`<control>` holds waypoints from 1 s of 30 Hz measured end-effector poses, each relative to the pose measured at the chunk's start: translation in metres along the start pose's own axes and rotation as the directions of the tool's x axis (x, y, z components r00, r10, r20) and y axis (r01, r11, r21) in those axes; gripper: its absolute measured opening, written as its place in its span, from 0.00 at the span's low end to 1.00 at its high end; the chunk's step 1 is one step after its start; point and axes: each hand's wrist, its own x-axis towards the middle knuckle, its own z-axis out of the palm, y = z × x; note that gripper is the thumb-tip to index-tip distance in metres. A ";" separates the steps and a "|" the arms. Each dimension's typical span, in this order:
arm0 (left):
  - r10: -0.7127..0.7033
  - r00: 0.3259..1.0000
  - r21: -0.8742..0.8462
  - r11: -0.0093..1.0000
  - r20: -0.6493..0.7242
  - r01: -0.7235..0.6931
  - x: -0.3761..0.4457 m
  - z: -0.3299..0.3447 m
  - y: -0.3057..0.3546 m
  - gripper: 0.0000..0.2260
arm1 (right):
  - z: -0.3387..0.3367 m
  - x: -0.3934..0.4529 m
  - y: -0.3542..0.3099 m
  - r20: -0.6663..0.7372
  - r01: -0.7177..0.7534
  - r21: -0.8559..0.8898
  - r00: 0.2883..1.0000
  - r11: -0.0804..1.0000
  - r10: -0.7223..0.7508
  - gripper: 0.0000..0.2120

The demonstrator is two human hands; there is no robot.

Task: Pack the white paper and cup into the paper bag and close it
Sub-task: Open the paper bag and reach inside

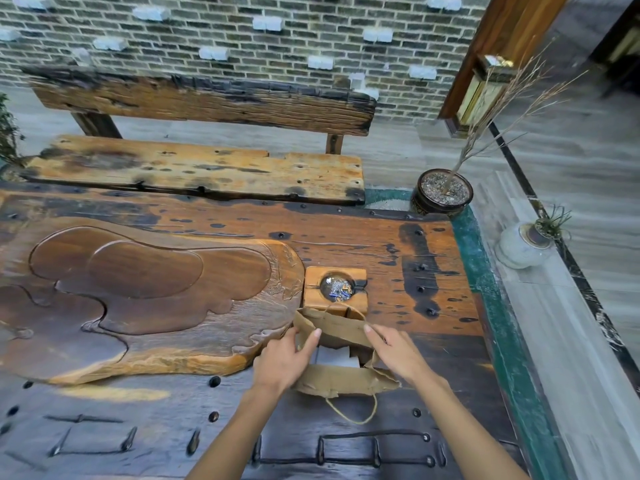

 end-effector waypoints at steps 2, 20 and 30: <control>0.033 0.998 0.050 0.998 -0.045 -0.031 0.002 0.001 -0.002 0.27 | 0.000 -0.004 -0.001 0.046 -0.003 -0.012 0.999 1.000 0.003 0.22; 0.113 0.993 -0.012 0.993 -0.031 -0.113 0.006 0.008 -0.031 0.21 | -0.043 -0.053 -0.010 -0.042 0.001 0.332 0.999 0.943 0.014 0.14; 0.115 0.993 -0.039 0.992 -0.036 -0.116 0.008 0.007 -0.027 0.20 | -0.008 -0.057 -0.055 0.528 0.086 -0.071 0.849 0.994 -0.036 0.19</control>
